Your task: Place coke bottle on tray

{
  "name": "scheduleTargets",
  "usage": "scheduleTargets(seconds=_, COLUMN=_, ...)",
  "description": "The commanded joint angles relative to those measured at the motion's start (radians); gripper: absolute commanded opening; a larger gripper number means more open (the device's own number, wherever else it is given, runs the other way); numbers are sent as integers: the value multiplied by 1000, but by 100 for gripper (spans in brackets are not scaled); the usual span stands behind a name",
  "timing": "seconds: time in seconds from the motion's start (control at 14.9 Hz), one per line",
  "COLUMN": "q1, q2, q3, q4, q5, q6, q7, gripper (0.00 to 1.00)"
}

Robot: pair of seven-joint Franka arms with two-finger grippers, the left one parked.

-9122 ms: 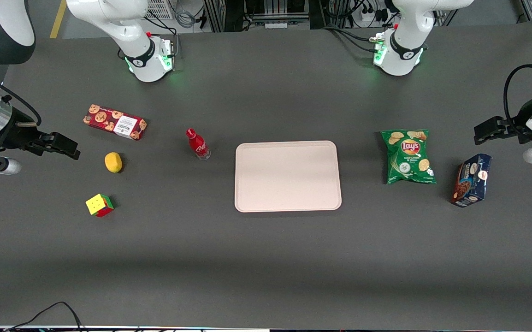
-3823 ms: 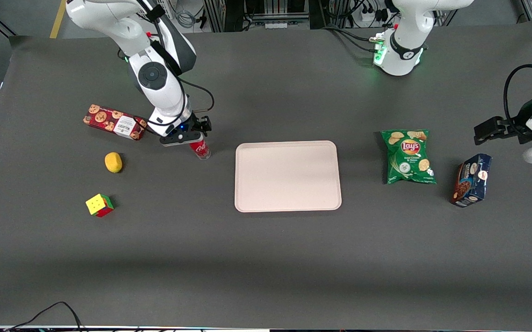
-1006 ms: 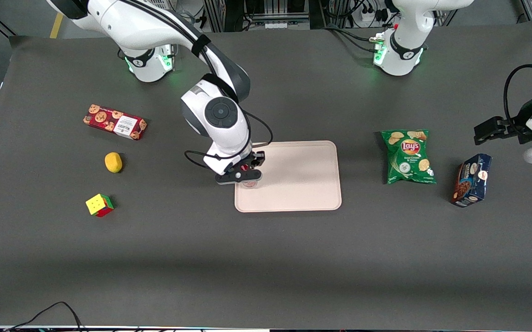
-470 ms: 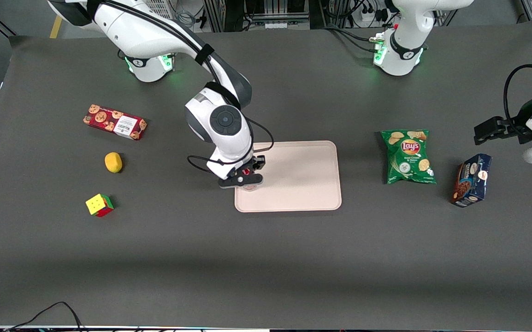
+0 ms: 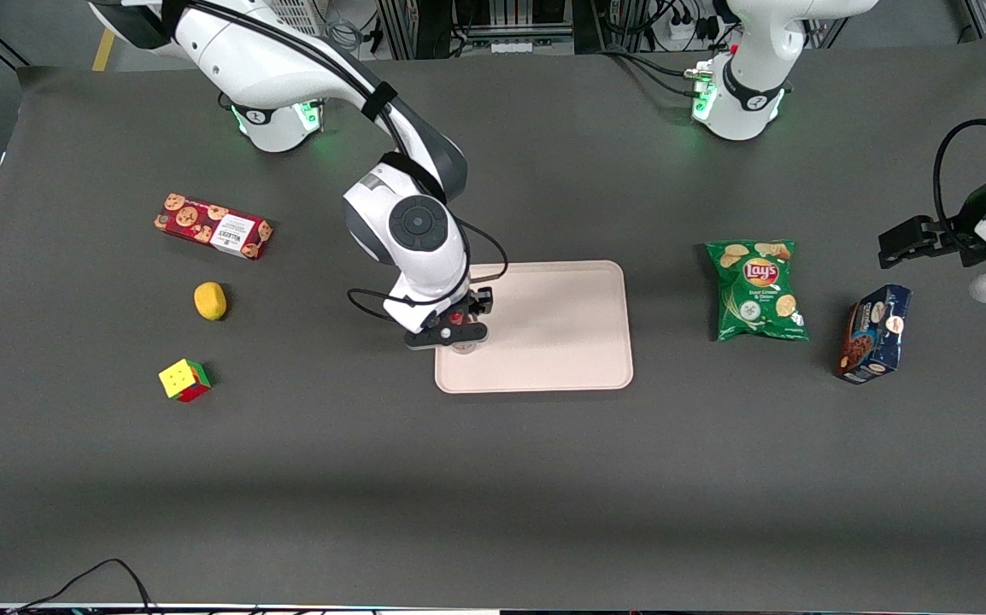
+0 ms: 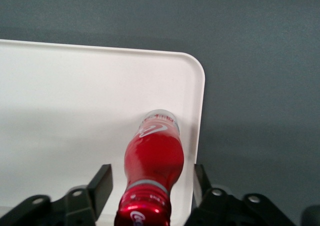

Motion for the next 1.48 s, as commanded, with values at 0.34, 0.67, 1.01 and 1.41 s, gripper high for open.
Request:
scheduleTargets(seconds=0.34, q1=2, q2=-2, q3=2, q4=28, q5=-20, q6=1, q7=18, gripper=100)
scheduleTargets(seconds=0.67, q1=-1, q2=-167, q3=-5, q4=34, q5=-22, q6=-107, q7=-105, gripper=100)
scheduleTargets(seconds=1.01, q1=-12, q2=-414, q3=-91, q4=34, q5=-6, q6=-383, q7=-318, gripper=100)
scheduleTargets(seconds=1.41, q1=-105, q2=-617, q3=-237, q4=-82, q5=154, q6=-510, q7=-462, gripper=100)
